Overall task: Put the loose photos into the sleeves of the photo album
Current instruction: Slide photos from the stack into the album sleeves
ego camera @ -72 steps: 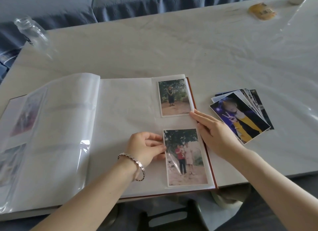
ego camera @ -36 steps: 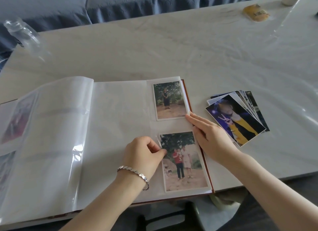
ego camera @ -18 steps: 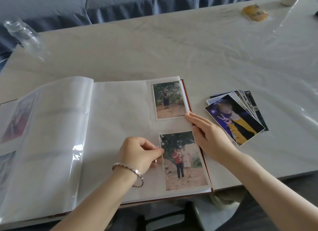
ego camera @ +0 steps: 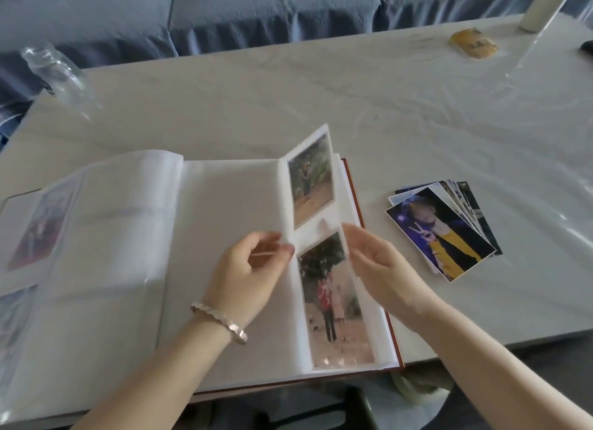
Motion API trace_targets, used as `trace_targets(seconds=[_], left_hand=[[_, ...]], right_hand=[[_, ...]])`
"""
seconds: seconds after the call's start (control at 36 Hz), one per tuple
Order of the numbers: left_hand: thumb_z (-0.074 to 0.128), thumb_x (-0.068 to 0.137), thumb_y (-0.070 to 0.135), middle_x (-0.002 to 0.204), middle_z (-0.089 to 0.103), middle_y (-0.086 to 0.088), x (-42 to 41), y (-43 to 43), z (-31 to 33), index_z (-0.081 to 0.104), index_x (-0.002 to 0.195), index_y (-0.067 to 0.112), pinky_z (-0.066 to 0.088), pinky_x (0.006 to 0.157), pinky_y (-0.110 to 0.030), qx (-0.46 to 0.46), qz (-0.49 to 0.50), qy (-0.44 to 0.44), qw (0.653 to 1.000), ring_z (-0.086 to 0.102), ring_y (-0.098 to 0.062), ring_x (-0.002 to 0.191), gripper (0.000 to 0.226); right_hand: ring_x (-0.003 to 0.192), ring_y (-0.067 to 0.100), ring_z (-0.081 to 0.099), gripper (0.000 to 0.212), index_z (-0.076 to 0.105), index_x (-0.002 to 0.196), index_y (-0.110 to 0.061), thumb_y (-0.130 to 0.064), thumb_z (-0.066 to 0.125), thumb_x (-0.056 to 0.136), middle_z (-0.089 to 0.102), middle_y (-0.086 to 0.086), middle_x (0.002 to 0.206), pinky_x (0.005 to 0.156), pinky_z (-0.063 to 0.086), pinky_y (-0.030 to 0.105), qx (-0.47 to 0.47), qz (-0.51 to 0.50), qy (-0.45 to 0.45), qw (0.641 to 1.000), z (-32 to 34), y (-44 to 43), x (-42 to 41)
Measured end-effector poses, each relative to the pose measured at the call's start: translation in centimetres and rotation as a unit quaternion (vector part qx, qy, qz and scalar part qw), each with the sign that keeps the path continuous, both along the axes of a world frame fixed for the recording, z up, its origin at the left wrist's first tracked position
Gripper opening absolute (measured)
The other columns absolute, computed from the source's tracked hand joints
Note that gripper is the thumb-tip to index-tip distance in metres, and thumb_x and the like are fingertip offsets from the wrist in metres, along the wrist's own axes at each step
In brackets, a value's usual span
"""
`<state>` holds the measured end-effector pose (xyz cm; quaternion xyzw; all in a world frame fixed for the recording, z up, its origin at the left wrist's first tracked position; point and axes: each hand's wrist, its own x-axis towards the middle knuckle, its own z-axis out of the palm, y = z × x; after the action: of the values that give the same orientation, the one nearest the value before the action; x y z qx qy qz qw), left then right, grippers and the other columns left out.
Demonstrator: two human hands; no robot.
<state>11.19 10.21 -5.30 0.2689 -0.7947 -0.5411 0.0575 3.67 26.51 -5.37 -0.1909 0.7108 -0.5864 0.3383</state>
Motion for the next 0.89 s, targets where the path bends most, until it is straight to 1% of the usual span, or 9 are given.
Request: trace_targets(seconds=[0.11,0.25,0.36,0.42,0.47,0.58,0.72,0.81,0.89], left_hand=[[0.063,0.071,0.044,0.104,0.066,-0.005,-1.7,-0.4,2.1,0.058,0.108,0.022,0.053,0.066,-0.031,0.245,0.025,0.006,0.969,0.066,-0.015,0.077,0.044],[0.070,0.078,0.008,0.120,0.052,0.017,-1.8,-2.5,1.9,0.030,0.138,0.036,0.040,0.068,-0.013,-0.080,0.002,0.004,0.997,0.055,-0.002,0.087,0.077],[0.060,0.085,0.005,0.148,0.014,0.000,-0.9,-2.9,0.2,-0.005,0.142,0.044,0.029,0.087,-0.016,-0.269,-0.052,-0.051,0.960,0.037,-0.016,0.121,0.095],[0.057,0.085,0.006,0.155,-0.009,-0.009,-0.5,-2.7,-1.1,0.004,0.146,0.036,0.013,0.111,-0.028,-0.370,-0.077,-0.059,0.924,0.007,-0.023,0.143,0.087],[0.054,0.084,0.004,0.154,-0.016,-0.012,-0.2,-2.8,-2.3,0.026,0.146,0.030,-0.003,0.114,-0.037,-0.407,-0.076,-0.059,0.908,-0.009,-0.026,0.144,0.073],[0.065,0.067,-0.002,0.154,0.010,-0.021,-0.2,-2.7,-3.4,0.061,0.121,0.018,-0.005,0.112,-0.041,-0.444,-0.074,-0.057,0.891,0.002,-0.028,0.141,0.057],[0.046,0.087,0.009,0.156,0.016,0.000,-0.8,-1.9,-2.5,0.054,0.128,0.019,-0.014,0.112,-0.036,-0.446,-0.130,-0.084,0.881,-0.014,-0.015,0.143,0.043],[0.052,0.084,0.002,0.139,0.049,-0.004,-1.3,-1.0,-2.1,0.068,0.108,0.013,0.007,0.115,-0.038,-0.418,-0.138,-0.071,0.895,0.018,-0.026,0.143,0.031],[0.060,0.068,-0.002,0.098,0.070,-0.014,-2.0,0.2,-2.5,0.073,0.075,0.010,0.041,0.093,-0.055,-0.420,-0.111,0.030,0.900,0.055,-0.044,0.113,0.019]], right_hand=[[0.114,-0.003,0.054,0.038,0.045,0.123,-0.052,-0.023,0.042,0.098,0.054,-0.025,0.128,0.100,0.042,0.019,0.045,0.106,0.136,0.984,-0.1,-1.4,1.5],[0.114,-0.016,0.044,0.031,0.056,0.122,-0.042,-0.028,0.048,0.095,0.049,-0.031,0.124,0.099,0.031,0.003,0.117,0.154,0.223,0.955,0.2,-0.7,0.9],[0.121,-0.002,0.043,0.034,0.053,0.127,-0.034,-0.027,0.053,0.093,0.041,-0.020,0.137,0.100,0.031,0.012,0.241,0.068,0.325,0.912,0.0,1.6,-1.5],[0.119,0.016,0.047,0.033,0.059,0.123,-0.020,-0.020,0.058,0.090,0.045,-0.004,0.137,0.091,0.036,0.018,0.296,0.018,0.354,0.887,-0.3,3.0,-2.6],[0.117,0.028,0.046,0.038,0.059,0.122,-0.011,-0.019,0.065,0.085,0.045,0.007,0.133,0.092,0.038,0.029,0.346,-0.026,0.359,0.866,-0.9,4.4,-3.6],[0.139,0.032,0.021,0.070,0.038,0.140,-0.014,-0.040,0.066,0.082,0.031,0.014,0.145,0.111,0.026,0.045,0.475,-0.026,0.326,0.817,-2.1,6.2,-4.8],[0.128,0.026,0.035,0.060,0.039,0.138,-0.018,-0.044,0.056,0.087,0.039,0.007,0.134,0.100,0.034,0.034,0.516,-0.026,0.315,0.796,-2.1,6.7,-5.0],[0.120,0.023,0.043,0.041,0.050,0.131,-0.016,-0.034,0.046,0.094,0.048,0.005,0.125,0.091,0.039,0.032,0.509,-0.035,0.338,0.791,-2.0,6.8,-5.1],[0.118,0.022,0.050,0.035,0.058,0.125,-0.016,-0.022,0.038,0.097,0.054,0.004,0.129,0.087,0.040,0.031,0.485,-0.062,0.331,0.807,-1.3,7.0,-5.3]])
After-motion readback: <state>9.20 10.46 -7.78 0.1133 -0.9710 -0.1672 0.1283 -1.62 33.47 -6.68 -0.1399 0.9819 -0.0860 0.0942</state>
